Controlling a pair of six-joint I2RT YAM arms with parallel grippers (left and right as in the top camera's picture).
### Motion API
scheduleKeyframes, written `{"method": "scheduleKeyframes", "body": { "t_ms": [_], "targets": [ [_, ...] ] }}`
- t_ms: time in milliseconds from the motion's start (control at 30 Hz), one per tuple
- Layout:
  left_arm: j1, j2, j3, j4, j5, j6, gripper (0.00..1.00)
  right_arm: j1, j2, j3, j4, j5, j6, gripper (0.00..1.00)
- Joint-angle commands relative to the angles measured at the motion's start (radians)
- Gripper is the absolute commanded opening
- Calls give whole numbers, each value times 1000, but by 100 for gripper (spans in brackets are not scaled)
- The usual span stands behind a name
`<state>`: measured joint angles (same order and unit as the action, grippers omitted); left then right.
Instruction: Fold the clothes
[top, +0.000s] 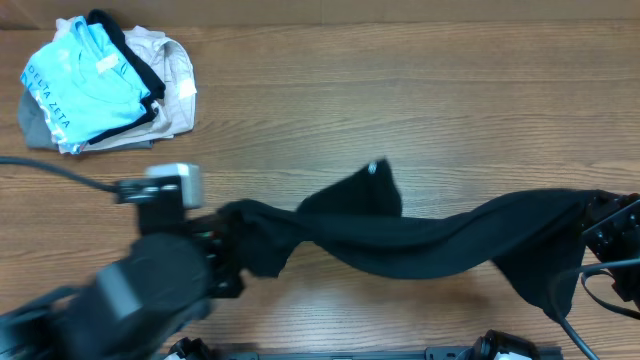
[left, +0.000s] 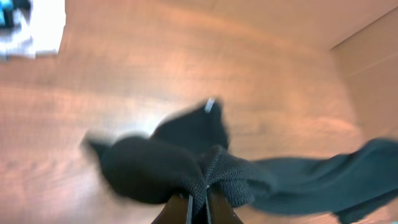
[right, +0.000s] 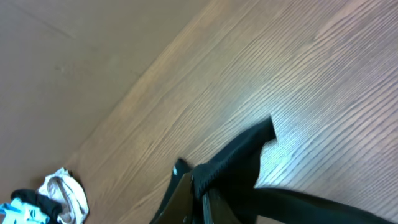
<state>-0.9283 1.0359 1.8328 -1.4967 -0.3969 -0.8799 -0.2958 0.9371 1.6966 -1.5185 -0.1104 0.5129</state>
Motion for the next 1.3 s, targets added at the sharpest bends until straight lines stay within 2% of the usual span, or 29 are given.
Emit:
{"method": "scheduleKeyframes", "body": {
  "t_ms": [0,133,333,567,667,800,933,1100,1200,1267],
  "targets": [
    [-2,-10,144,3,-105,126,4,-6,10,23,5,-41,-44,4],
    [-2,-10,243,6,-230,175,4,-6,11,55,29,-42,-45,4],
    [-2,22,249,73,-360,179,4,-6,43,73,148,-42,-12,4],
    [23,183,249,196,-517,297,4,-5,229,73,305,-201,11,4],
    [123,308,249,277,-449,365,4,-5,338,73,385,-276,11,4],
    [337,505,251,451,-199,509,4,0,474,73,504,-325,12,4],
    [528,700,304,583,13,589,4,12,582,73,631,-380,27,4],
    [643,850,572,552,0,633,4,12,640,135,775,-503,117,4],
    [682,848,731,521,44,629,4,2,640,240,766,-513,117,4],
    [702,817,840,481,92,629,4,-12,640,348,700,-512,108,4]
  ]
}}
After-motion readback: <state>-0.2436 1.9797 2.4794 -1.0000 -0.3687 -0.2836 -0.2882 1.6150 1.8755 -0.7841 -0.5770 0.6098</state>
